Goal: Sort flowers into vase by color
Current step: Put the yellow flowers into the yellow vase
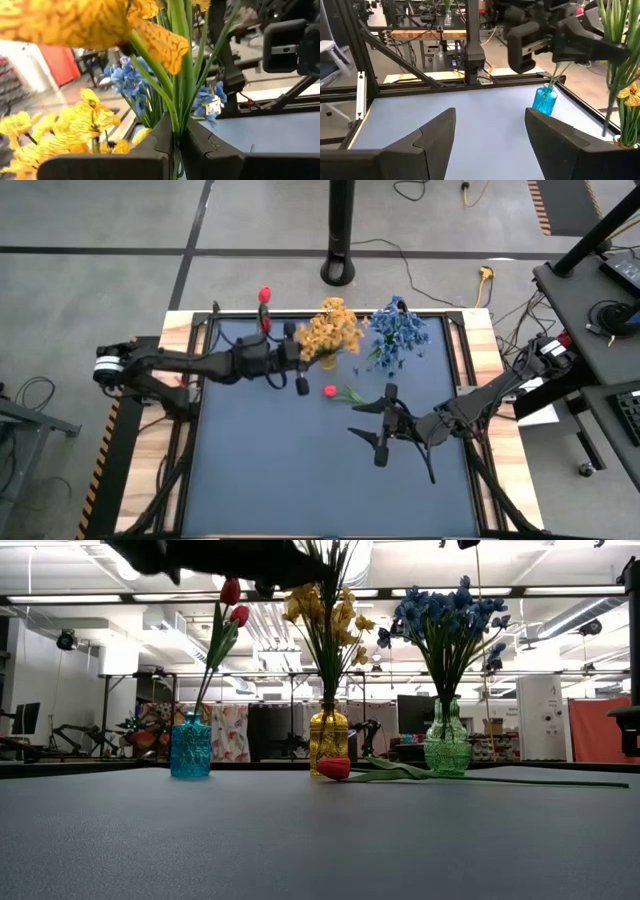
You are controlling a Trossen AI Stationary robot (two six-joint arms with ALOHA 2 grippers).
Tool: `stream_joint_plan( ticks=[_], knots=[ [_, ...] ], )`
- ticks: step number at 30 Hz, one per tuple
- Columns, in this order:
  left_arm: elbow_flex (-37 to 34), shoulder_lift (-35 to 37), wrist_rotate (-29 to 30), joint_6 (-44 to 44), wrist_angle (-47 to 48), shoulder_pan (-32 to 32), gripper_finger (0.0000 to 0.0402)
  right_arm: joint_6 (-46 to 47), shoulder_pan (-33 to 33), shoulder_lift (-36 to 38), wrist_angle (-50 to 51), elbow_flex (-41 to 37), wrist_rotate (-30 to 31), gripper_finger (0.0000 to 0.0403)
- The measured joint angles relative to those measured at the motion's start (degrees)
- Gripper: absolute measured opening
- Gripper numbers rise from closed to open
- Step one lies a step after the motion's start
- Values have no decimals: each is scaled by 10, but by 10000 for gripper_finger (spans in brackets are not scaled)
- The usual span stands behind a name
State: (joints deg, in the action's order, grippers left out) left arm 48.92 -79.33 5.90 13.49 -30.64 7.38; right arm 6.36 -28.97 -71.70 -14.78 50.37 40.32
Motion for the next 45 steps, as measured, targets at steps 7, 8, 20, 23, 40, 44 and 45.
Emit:
stream_joint_plan(
  ticks=[7, 8, 20, 23, 40, 44, 45],
  knots=[
    [-46, -2, -54, 10, -89, 59, 2, -4, 0, 0, 0, 0, 0, 233],
    [-51, -2, -54, 11, -95, 62, 2, -4, 0, 0, 0, 0, 0, 233],
    [-55, -2, -55, 27, -101, 69, 2, -10, 0, 0, 0, -1, 1, 233],
    [-55, -9, -56, 27, -111, 69, 2, -10, 0, 0, 0, -3, 2, 233],
    [-55, -47, -54, 22, -144, 83, 2, -4, 0, 0, 1, -8, 1, 233],
    [-55, -47, -55, 25, -150, 85, 2, -4, 0, 0, 1, -9, 1, 233],
    [-55, -47, -55, 25, -150, 86, 2, -4, 0, 0, 1, -10, 0, 233]
  ],
)
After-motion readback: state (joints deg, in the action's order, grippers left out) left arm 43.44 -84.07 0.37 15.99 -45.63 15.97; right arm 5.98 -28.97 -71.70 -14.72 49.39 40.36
